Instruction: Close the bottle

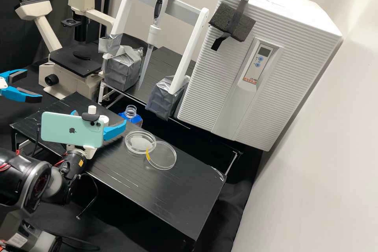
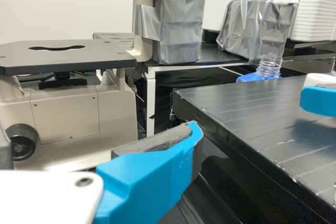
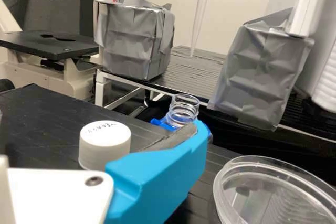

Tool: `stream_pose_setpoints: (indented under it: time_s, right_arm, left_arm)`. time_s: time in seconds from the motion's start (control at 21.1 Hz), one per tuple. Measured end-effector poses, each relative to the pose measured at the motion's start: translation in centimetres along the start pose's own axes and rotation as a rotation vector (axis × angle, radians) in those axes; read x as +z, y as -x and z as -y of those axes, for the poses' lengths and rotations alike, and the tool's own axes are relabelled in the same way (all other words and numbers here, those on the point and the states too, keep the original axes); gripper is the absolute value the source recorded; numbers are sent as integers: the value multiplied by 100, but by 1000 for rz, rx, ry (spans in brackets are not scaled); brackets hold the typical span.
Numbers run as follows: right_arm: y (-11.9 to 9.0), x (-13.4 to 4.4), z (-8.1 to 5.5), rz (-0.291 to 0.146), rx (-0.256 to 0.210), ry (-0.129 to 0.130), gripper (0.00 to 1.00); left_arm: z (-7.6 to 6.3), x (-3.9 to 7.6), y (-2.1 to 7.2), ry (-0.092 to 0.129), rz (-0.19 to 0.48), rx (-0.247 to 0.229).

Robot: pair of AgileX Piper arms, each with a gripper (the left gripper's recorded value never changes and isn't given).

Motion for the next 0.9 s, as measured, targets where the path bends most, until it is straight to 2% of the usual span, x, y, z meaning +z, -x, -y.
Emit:
stream_pose_setpoints:
  time_s: [0.24, 0.62, 0.76, 0.9]
  right_arm:
    - [-4, 8, 9, 1, -8, -20, 0]
    - [0, 15, 2, 2, -7, -22, 0]
    - [30, 31, 23, 9, -16, -21, 0]
    - [38, 43, 25, 11, -20, -32, 0]
  left_arm:
    - [1, 6, -3, 1, 2, 0]
    - [5, 26, -13, 5, 5, 1]
    - [-21, 21, -33, -1, 8, 11]
    - [-39, 17, -48, -5, 10, 17]
